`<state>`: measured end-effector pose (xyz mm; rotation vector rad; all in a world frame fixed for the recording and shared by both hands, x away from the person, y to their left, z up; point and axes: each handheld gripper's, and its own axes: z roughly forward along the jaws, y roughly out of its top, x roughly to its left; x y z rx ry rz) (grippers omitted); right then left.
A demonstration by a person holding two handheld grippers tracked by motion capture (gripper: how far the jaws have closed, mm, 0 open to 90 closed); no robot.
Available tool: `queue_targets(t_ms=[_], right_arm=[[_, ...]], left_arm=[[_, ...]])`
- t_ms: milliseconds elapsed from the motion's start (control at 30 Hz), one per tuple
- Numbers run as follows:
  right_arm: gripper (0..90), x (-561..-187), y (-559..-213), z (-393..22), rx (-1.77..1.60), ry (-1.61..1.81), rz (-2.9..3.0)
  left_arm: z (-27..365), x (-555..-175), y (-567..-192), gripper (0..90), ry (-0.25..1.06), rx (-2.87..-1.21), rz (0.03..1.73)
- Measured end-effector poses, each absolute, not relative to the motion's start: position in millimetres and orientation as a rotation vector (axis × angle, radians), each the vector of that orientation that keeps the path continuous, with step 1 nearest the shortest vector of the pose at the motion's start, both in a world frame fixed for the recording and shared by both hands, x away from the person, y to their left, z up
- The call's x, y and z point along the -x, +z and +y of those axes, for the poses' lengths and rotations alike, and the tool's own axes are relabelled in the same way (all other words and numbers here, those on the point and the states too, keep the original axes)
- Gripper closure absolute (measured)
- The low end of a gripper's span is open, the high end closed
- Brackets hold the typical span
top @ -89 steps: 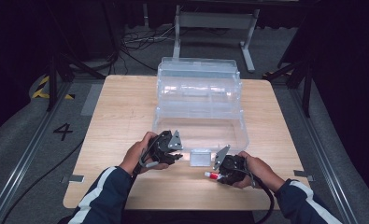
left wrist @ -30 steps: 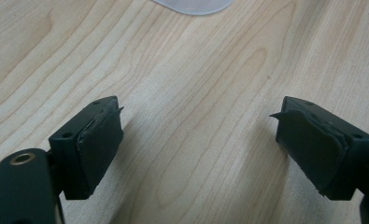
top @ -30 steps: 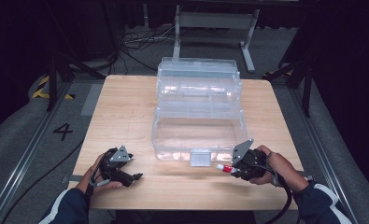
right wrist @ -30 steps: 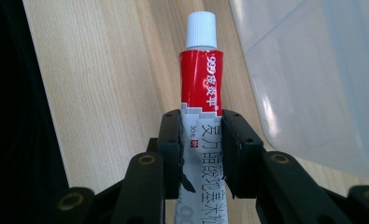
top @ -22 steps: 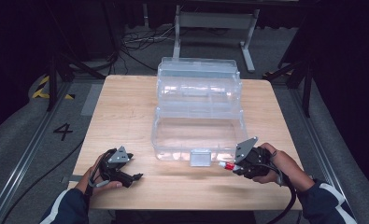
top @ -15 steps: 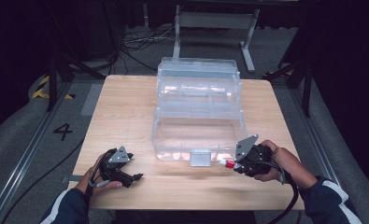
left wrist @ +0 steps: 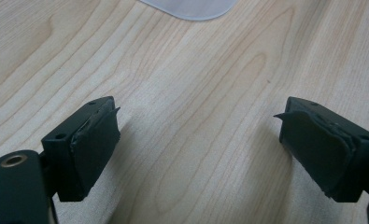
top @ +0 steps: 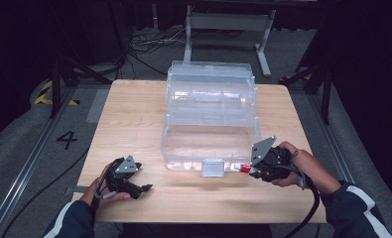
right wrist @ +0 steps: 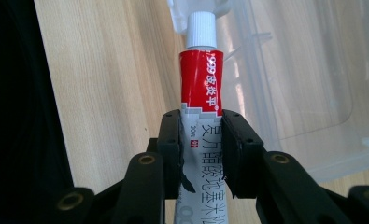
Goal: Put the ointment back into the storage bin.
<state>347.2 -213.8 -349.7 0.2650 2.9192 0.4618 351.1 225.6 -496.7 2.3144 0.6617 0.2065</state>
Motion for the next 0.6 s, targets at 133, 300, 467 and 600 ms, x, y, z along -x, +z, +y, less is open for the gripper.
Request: queue_targets(t_ms=[133, 300, 467, 600], right_arm=[[70.5, -348, -345, -212, -0.245, 0.456, 2.906], [70.5, -354, -341, -208, -0.241, 0.438, 2.912], [70.5, -362, -334, -206, -0.241, 0.426, 2.899], [70.5, -366, -328, -204, -0.232, 0.42, 2.883]], left_arm=[[225, -351, -497, 12.2, 0.206, -2.312, 0.662], [225, -351, -497, 12.1, 0.205, -2.312, 0.663], [225, -351, -497, 12.1, 0.208, -2.313, 0.661], [225, -351, -497, 12.1, 0.207, -2.313, 0.661]])
